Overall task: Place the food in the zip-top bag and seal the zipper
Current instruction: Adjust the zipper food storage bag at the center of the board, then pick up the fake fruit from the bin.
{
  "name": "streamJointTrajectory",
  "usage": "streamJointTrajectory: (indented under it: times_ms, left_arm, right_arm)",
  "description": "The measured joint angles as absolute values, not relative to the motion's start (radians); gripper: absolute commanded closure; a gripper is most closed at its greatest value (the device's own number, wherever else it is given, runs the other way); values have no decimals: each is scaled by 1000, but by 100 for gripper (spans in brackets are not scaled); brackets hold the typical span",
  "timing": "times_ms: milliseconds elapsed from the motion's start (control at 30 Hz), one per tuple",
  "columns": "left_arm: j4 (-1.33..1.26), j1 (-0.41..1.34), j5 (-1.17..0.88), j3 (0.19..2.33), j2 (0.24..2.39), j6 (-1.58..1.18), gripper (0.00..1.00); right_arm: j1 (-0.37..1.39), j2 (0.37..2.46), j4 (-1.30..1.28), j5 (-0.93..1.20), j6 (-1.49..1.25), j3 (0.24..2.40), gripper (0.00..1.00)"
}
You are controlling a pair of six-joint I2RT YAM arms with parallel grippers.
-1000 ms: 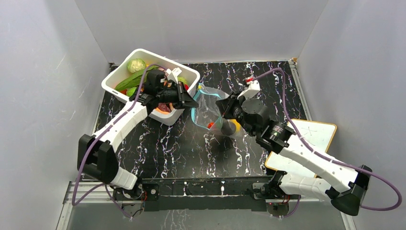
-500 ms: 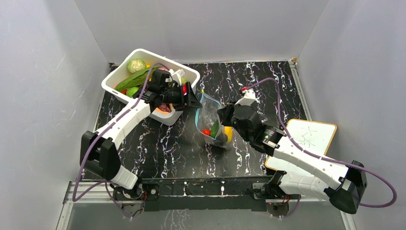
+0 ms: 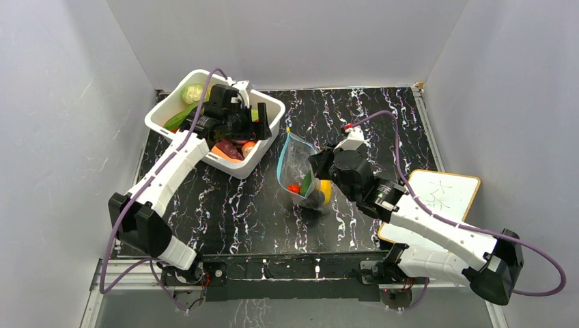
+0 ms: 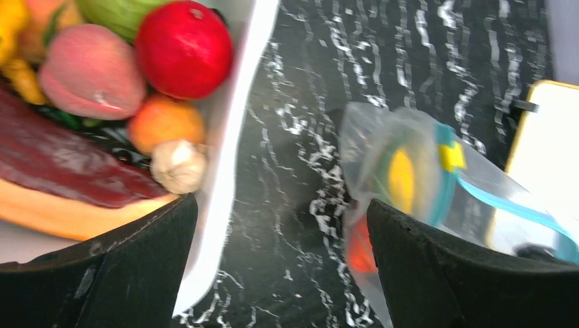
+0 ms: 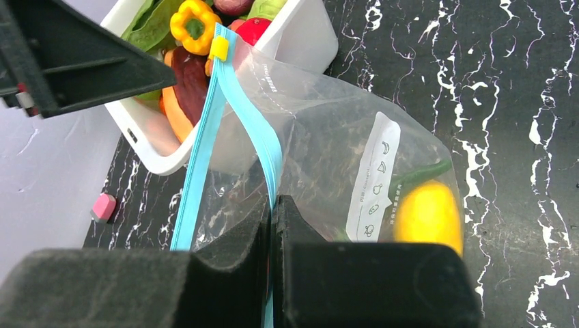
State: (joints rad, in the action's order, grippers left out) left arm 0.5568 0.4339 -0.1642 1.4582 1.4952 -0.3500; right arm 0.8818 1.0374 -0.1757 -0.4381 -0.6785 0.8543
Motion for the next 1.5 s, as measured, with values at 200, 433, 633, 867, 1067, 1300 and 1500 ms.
streamJointTrajectory:
  times_ms: [200,433,633,867,1067,1300,1500]
  left_arm:
    - [587,424,1,1520,1595,-287,13]
    - [572,389,53,1598,1745,-266,23]
    - [513,338,12,1620,1803,-297,30]
    - [456,302,-58,1670,1869,-318,26]
    - [424,303,-116,1673,1917,-317,28]
    - [397,303,-155,1667,1951,-319,30]
    - [394,303,-157,1666,1955,-321,32]
  right_arm:
    - [882,1029,-176,-435,-672,855,100]
    - [882,1028,-176,-420,-664,855,100]
    - [882,1029,-176,-409,-664,855,100]
    - [882,1039,-179,-402,-664,865,100]
    - [882,1041,-183,-390,-671,868,100]
    - [882,1041,-192,-390,-675,875,100]
    - [882,1041,-206,-390,-676,890,100]
